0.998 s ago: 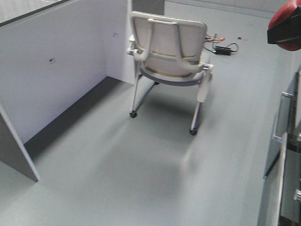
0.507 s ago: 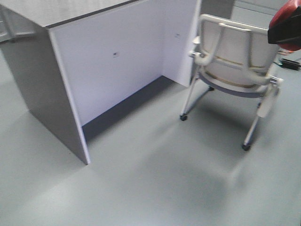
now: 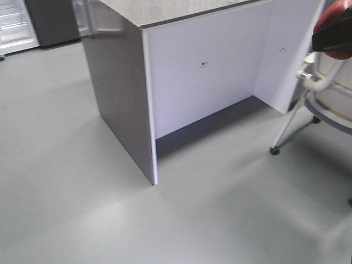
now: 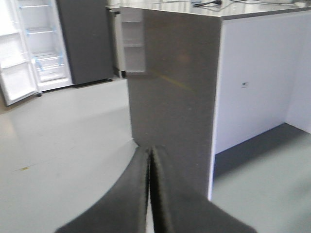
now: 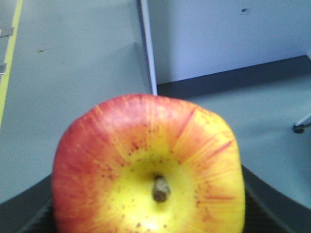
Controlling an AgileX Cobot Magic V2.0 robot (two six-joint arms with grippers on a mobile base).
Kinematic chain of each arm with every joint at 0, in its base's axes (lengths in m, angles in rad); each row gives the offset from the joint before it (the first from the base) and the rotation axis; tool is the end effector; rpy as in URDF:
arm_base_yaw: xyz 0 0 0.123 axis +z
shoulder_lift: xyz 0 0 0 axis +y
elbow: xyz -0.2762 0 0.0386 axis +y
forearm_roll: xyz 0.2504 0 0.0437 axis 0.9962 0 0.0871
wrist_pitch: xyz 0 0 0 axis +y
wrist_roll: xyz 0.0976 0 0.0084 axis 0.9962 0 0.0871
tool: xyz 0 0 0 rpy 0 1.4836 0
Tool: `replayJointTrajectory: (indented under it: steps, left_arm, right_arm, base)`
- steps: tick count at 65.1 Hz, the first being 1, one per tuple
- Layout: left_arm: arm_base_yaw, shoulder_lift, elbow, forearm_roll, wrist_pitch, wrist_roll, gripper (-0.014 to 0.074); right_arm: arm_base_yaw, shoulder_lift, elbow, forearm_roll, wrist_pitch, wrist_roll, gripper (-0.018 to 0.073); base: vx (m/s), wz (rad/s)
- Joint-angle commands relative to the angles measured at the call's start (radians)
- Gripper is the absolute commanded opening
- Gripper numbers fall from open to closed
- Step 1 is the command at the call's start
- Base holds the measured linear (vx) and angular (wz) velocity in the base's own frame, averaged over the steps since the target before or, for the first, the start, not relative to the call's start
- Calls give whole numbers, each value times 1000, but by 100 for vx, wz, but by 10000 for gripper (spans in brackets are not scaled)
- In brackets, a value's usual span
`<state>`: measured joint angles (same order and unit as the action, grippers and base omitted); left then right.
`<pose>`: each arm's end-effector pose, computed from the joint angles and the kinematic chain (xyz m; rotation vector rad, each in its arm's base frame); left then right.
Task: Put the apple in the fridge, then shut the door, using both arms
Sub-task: 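Drive the base away from the counter holding the apple in right gripper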
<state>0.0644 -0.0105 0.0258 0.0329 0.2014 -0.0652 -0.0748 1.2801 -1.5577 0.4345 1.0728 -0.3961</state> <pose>0.0714 0.0053 0.1858 -0.0876 1.6980 0.0291 0.2601 0.0169 0.4530 -0.3162 2.1734 0.2819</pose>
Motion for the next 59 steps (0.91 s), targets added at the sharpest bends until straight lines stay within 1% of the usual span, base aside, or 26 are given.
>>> replayJointTrajectory:
  steps: [1,59]
  left_arm:
    - [-6,-14,28,-2,-67,-3,-6]
    - [-6,-14,28,-2,-67,-3,-6]
  right_arm:
    - [-3,-28,-31,30,-67,-7,-10]
    - [-3,-28,-31,30,-67,-7,-10]
  base:
    - [3,40]
    - [4,31]
